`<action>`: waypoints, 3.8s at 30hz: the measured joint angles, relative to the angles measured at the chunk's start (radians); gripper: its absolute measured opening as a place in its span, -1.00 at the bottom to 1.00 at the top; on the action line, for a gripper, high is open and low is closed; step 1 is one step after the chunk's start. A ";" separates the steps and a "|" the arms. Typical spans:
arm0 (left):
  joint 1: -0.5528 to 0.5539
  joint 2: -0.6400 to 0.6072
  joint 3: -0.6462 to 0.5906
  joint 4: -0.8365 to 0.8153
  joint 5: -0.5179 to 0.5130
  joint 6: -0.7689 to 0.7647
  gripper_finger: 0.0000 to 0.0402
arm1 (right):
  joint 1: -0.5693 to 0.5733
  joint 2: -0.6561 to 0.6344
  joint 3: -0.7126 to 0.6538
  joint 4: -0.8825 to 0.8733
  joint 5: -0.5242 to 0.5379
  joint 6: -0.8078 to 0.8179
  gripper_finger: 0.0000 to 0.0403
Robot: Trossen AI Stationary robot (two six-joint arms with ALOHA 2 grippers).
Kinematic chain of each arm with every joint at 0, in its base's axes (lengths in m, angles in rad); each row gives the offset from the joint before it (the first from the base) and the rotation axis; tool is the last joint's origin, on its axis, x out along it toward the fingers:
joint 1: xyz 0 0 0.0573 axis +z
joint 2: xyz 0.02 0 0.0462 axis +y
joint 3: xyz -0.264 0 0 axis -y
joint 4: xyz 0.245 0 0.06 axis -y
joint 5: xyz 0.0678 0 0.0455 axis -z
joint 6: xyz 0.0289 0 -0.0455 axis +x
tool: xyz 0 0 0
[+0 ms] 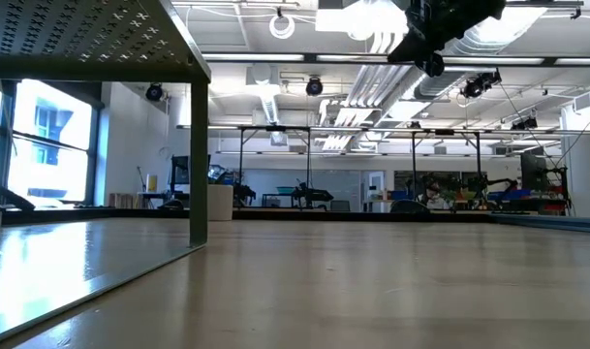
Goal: Pick & Place Fruit
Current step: Put the pear into the red strainer bowl on the shelf, then return to Home Position
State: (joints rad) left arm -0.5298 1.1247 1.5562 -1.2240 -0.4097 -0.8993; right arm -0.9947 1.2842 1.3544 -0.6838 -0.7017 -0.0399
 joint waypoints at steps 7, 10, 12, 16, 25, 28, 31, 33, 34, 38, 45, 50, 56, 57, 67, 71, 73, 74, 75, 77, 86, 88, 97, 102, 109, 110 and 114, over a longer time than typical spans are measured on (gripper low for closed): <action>-0.210 -0.011 0.000 -0.054 0.068 -0.175 -0.52 | 0.000 0.000 0.000 0.006 0.023 0.014 -0.99; -0.247 -0.002 0.000 -0.065 0.068 -0.233 -0.52 | 0.000 0.000 0.000 0.012 0.023 0.014 -0.99; -0.252 0.004 0.000 -0.058 0.068 -0.266 -0.52 | 0.000 0.000 0.000 0.016 0.023 0.014 -0.99; -0.249 0.013 0.000 -0.058 0.108 -0.308 -0.52 | 0.000 0.000 0.000 0.015 0.023 0.014 -0.99; -0.249 0.034 0.000 -0.069 0.143 -0.340 -0.43 | 0.000 0.000 0.000 0.015 0.023 0.013 -0.99; -0.249 0.047 0.000 -0.086 0.155 -0.355 -0.28 | 0.000 0.000 0.000 0.015 0.023 0.012 -0.99; -0.249 0.060 0.000 -0.089 0.176 -0.358 -0.11 | 0.000 0.000 0.000 0.015 0.023 0.011 -0.99; -0.250 0.060 0.000 -0.088 0.198 -0.358 -0.02 | 0.000 0.000 0.000 0.015 0.023 0.010 -0.99; -0.250 0.060 0.000 -0.087 0.205 -0.358 0.01 | 0.000 0.000 0.000 0.015 0.023 0.010 -0.99; -0.249 0.059 0.000 -0.085 0.217 -0.365 0.08 | 0.000 0.000 0.000 0.014 0.023 0.010 -0.99; -0.249 0.059 0.000 -0.063 0.213 -0.365 0.04 | 0.000 0.000 0.000 0.026 0.023 0.004 -0.99; -0.249 0.059 0.000 -0.045 0.149 -0.309 -0.27 | 0.000 0.000 0.000 0.023 0.023 -0.027 -0.99; -0.249 0.059 0.000 -0.047 0.005 -0.312 -0.69 | 0.000 0.000 0.000 0.023 0.023 -0.095 -0.99; -0.249 0.059 0.000 -0.047 -0.013 -0.313 -0.75 | 0.000 0.000 0.000 0.023 0.023 -0.095 -0.99; -0.249 0.059 0.000 -0.051 -0.126 -0.312 -0.96 | 0.000 0.000 0.000 0.030 0.053 -0.095 -0.99; -0.249 0.059 0.000 -0.050 -0.170 -0.321 -0.95 | 0.000 0.000 0.000 0.030 0.075 -0.061 -0.99; -0.249 0.059 0.000 -0.050 -0.183 -0.320 -0.95 | 0.000 0.000 0.000 0.030 0.075 -0.040 -0.99; -0.249 0.059 0.000 -0.050 -0.190 -0.316 -0.95 | 0.000 0.000 0.000 0.030 0.075 -0.029 -0.99; -0.249 0.059 0.000 -0.050 -0.197 -0.312 -0.95 | 0.000 0.000 0.000 0.030 0.074 -0.016 -0.99; -0.249 0.064 0.000 -0.050 -0.222 -0.310 -0.95 | 0.000 0.000 0.000 0.030 0.075 0.015 -0.99; -0.249 0.088 0.000 -0.050 -0.264 -0.203 -0.95 | 0.000 0.000 0.000 0.027 0.071 0.171 -0.99; -0.249 0.089 0.000 -0.050 -0.264 -0.191 -0.95 | 0.000 0.000 0.000 0.026 0.068 0.200 -0.99; -0.249 0.090 0.000 -0.044 -0.329 -0.070 -0.95 | 0.000 0.001 0.000 0.009 0.070 0.192 -0.99; -0.249 0.093 0.000 0.037 -0.528 -0.062 -0.95 | 0.000 0.001 0.000 0.008 0.020 0.168 -0.99; -0.230 0.086 0.000 0.182 -0.626 0.063 -0.95 | 0.002 0.001 0.000 0.008 -0.059 0.167 -0.99; -0.215 0.086 0.000 0.195 -0.627 0.086 -0.95 | 0.008 0.001 0.000 0.010 -0.057 0.163 -0.99; -0.134 0.060 0.000 0.197 -0.606 0.161 -0.95 | 0.055 0.001 0.000 0.030 -0.058 0.108 -0.99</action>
State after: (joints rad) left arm -0.6634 1.1846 1.5562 -1.0270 -1.0157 -0.7379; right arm -0.9393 1.2850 1.3544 -0.6542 -0.7593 0.0678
